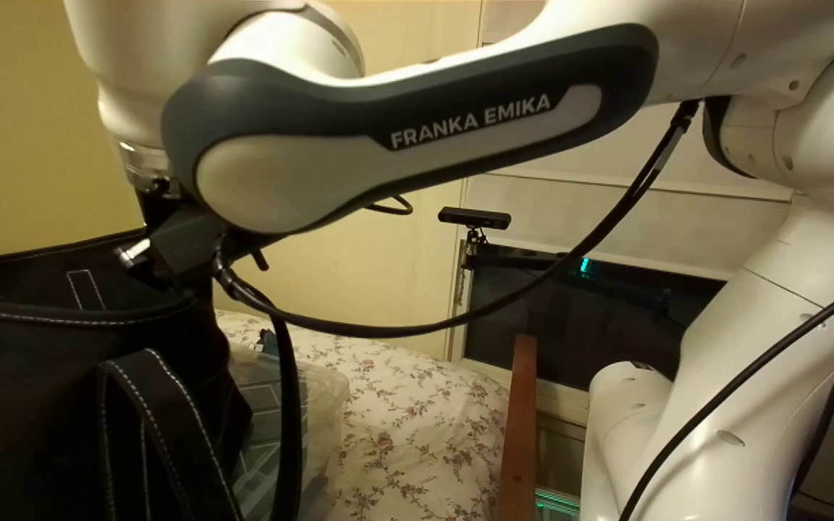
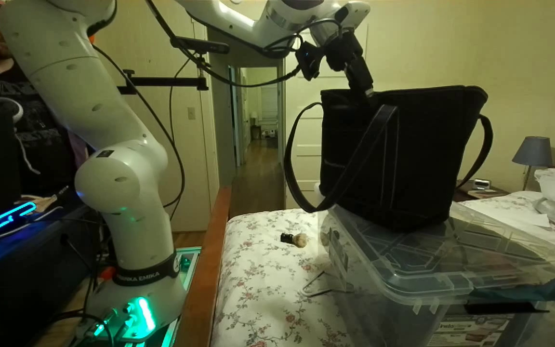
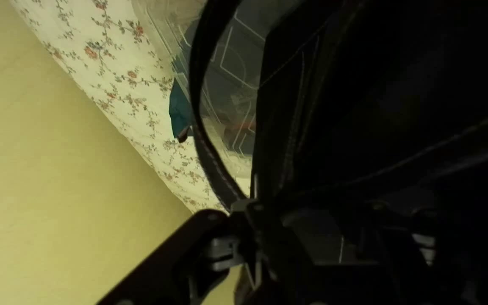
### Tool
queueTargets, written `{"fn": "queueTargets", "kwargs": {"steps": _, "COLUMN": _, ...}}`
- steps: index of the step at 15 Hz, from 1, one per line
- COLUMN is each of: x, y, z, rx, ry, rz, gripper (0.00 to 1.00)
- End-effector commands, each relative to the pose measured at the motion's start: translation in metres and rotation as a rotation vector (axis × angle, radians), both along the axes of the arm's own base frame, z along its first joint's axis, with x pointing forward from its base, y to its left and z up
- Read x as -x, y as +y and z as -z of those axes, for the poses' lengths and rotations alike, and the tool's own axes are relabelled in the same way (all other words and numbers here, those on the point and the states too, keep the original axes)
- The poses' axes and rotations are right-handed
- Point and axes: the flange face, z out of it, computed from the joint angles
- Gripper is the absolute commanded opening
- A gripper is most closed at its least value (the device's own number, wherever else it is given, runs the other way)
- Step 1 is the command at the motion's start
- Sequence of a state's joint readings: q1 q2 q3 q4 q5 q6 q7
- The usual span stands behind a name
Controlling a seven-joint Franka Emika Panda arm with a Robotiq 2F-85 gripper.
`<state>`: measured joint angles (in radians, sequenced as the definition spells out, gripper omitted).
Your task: Place the bowl in the shopping bag and then place the bag on the tote
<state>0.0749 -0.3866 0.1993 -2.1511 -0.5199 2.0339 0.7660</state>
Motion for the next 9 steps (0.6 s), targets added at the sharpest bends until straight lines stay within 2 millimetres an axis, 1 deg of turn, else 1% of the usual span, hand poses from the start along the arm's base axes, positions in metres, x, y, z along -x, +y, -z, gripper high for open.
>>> {"fn": "queueTargets", "kwargs": {"steps": 1, "x": 0.002, "y": 0.032, "z": -0.074, "rx": -0.018, "ry": -0.124, "rz": -0.019, "gripper": 0.72}}
{"fn": "queueTargets", "kwargs": {"steps": 2, "x": 0.005, "y": 0.043, "z": -0.096, "rx": -0.028, "ry": -0.152, "rz": -0.034, "gripper": 0.78}}
{"fn": "queueTargets", "kwargs": {"steps": 3, "x": 0.009, "y": 0.054, "z": -0.117, "rx": -0.03, "ry": -0.18, "rz": -0.061, "gripper": 0.87}}
{"fn": "queueTargets", "kwargs": {"steps": 4, "x": 0.012, "y": 0.064, "z": -0.133, "rx": -0.023, "ry": -0.186, "rz": -0.077, "gripper": 0.93}}
{"fn": "queueTargets", "kwargs": {"steps": 5, "x": 0.019, "y": 0.076, "z": -0.146, "rx": -0.027, "ry": -0.17, "rz": -0.134, "gripper": 0.98}}
{"fn": "queueTargets", "kwargs": {"steps": 7, "x": 0.033, "y": 0.095, "z": -0.164, "rx": -0.033, "ry": -0.11, "rz": -0.236, "gripper": 1.0}}
{"fn": "queueTargets", "kwargs": {"steps": 9, "x": 0.05, "y": 0.106, "z": -0.176, "rx": -0.051, "ry": -0.03, "rz": -0.32, "gripper": 1.0}}
